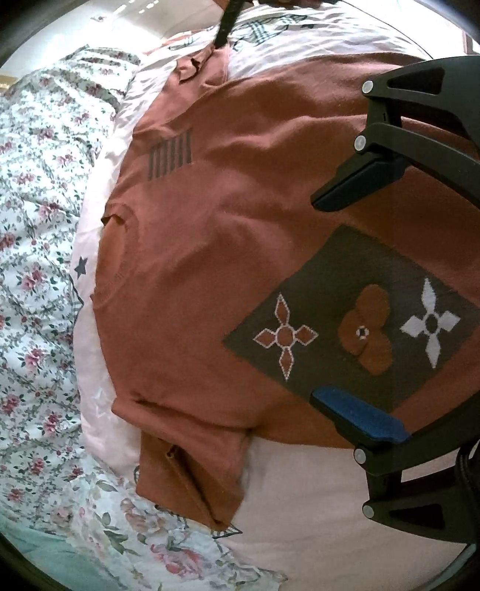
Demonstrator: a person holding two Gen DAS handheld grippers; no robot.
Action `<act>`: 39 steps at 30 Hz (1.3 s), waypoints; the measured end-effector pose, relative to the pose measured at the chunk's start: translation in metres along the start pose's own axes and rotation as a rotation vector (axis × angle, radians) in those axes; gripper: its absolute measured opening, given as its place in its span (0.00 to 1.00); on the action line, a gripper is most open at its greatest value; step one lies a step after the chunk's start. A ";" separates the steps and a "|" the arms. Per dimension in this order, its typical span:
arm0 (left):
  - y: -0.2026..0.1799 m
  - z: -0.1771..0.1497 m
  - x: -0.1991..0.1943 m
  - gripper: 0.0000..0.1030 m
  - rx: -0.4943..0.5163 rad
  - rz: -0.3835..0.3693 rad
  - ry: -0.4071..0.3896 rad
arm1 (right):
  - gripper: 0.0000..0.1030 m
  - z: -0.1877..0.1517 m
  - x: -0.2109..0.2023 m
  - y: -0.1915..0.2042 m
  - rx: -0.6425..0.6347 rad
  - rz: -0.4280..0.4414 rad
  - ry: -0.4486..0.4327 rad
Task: Fold small clothes
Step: 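Grasp the sleeve cuff of the orange sweater with the right gripper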
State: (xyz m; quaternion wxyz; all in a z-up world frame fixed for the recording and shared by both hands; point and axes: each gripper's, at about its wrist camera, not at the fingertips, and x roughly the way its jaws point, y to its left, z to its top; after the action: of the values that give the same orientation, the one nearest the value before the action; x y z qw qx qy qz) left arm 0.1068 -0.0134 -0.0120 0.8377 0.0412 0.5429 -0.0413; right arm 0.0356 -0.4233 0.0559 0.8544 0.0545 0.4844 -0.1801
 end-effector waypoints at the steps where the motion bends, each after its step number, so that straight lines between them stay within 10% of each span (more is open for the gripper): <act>1: 0.001 0.002 0.004 0.94 -0.007 0.001 0.007 | 0.86 0.008 0.003 -0.007 -0.007 -0.011 -0.011; 10: 0.002 0.007 0.023 0.94 -0.037 0.025 0.053 | 0.84 0.047 0.068 -0.042 -0.163 -0.089 0.088; 14: 0.001 0.013 0.029 0.94 -0.049 0.023 0.056 | 0.27 0.055 0.078 -0.062 -0.115 -0.119 0.115; 19: -0.002 0.021 0.036 0.94 -0.072 -0.006 0.052 | 0.00 0.060 0.071 -0.054 -0.141 -0.099 0.077; 26: -0.006 0.026 0.033 0.94 -0.062 -0.032 0.031 | 0.01 0.068 0.062 -0.035 -0.183 -0.095 0.059; 28: -0.002 0.023 0.031 0.94 -0.066 -0.035 0.027 | 0.23 0.072 0.062 -0.039 -0.178 -0.141 0.072; 30: 0.001 0.022 0.032 0.94 -0.079 -0.034 0.031 | 0.68 0.072 0.059 -0.040 -0.205 -0.134 0.053; 31: 0.002 0.022 0.033 0.94 -0.091 -0.035 0.038 | 0.71 0.071 0.059 -0.039 -0.222 -0.123 0.046; 37: 0.001 0.023 0.040 0.94 -0.123 -0.035 0.064 | 0.70 0.076 0.092 -0.060 -0.186 -0.108 0.141; 39: -0.003 0.023 0.040 0.94 -0.109 -0.027 0.063 | 0.40 0.075 0.103 -0.068 -0.154 -0.052 0.184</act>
State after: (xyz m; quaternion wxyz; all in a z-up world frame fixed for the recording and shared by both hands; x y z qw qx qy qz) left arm 0.1437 -0.0197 -0.0394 0.8206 -0.0104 0.5710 -0.0215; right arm 0.1197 -0.5330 0.0134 0.8031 -0.0074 0.5743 -0.1586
